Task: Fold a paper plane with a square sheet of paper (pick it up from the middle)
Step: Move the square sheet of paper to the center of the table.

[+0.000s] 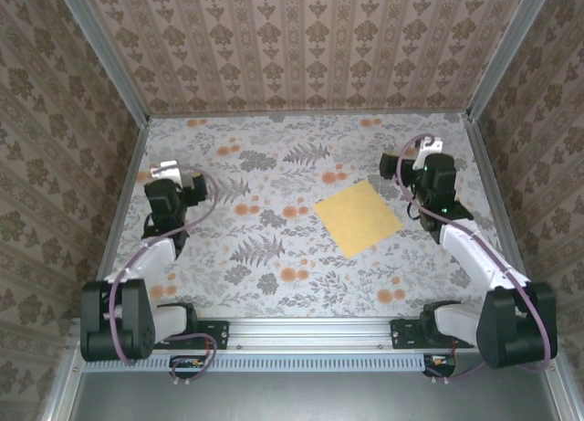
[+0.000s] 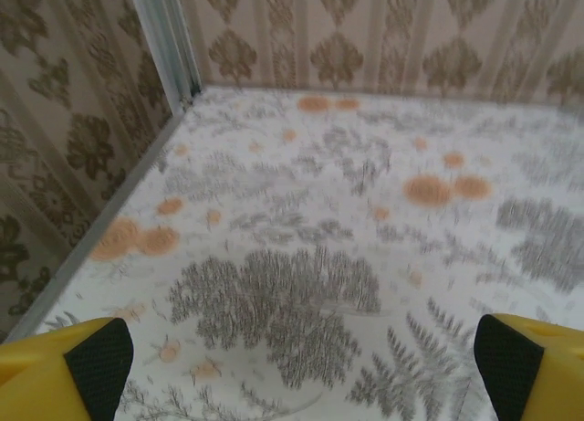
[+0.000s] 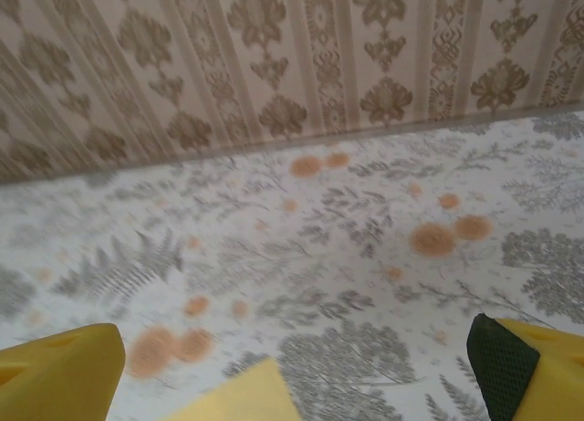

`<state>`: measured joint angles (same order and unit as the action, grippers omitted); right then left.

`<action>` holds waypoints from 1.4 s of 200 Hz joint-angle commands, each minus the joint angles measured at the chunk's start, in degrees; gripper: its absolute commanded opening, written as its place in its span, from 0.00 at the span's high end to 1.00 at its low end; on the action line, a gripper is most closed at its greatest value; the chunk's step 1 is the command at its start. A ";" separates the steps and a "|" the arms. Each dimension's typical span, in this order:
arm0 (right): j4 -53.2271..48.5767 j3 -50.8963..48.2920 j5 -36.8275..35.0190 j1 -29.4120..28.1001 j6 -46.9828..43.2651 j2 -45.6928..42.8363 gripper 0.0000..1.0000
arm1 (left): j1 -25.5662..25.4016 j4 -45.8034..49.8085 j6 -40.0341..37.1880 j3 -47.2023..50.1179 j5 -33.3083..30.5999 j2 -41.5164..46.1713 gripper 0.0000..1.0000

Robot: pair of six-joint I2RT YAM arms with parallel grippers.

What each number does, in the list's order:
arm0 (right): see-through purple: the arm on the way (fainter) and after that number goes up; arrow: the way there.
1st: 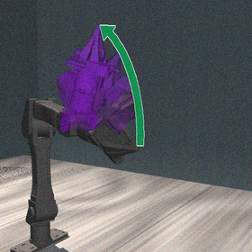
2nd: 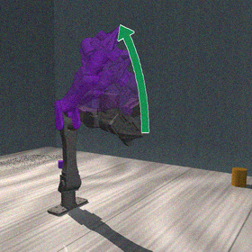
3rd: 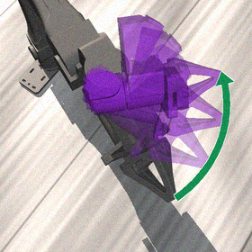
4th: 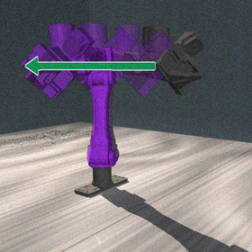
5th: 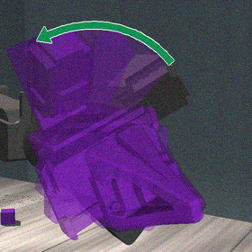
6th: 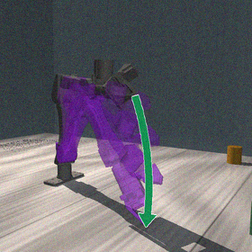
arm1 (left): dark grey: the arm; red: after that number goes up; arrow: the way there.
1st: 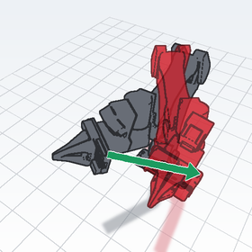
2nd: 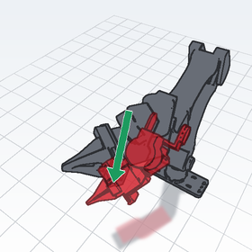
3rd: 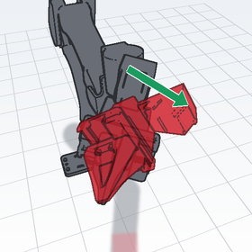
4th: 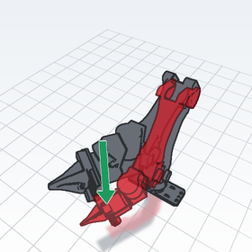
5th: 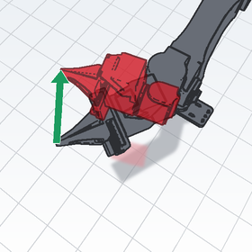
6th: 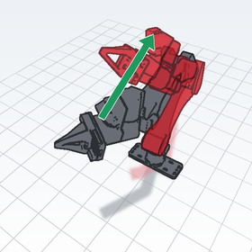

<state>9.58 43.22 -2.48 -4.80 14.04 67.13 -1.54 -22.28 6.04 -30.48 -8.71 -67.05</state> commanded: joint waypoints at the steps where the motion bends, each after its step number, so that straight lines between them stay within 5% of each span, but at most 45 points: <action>1: -22.36 4.79 2.37 -1.27 13.15 0.64 0.00 | -0.73 22.48 10.15 -8.87 -1.85 4.34 0.00; 39: -30.44 8.05 7.14 -7.02 20.47 4.95 0.00 | -1.14 40.92 15.57 -19.17 4.79 5.49 0.00; 90: -28.18 4.47 8.73 -15.04 27.77 11.33 0.00 | -1.19 38.85 17.78 -17.98 14.00 8.67 0.00; 218: -26.03 3.91 10.36 -26.78 38.06 26.28 0.00 | -1.30 39.19 17.45 -17.54 15.13 4.93 0.00; 280: -27.36 12.92 13.45 -40.77 45.25 36.40 0.01 | -1.39 39.11 17.69 -17.65 15.18 4.03 0.00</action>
<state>-14.35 53.78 5.67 -39.62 54.22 97.45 -2.61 16.36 22.92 -48.36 5.85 -62.33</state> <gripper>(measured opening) 0.995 0.999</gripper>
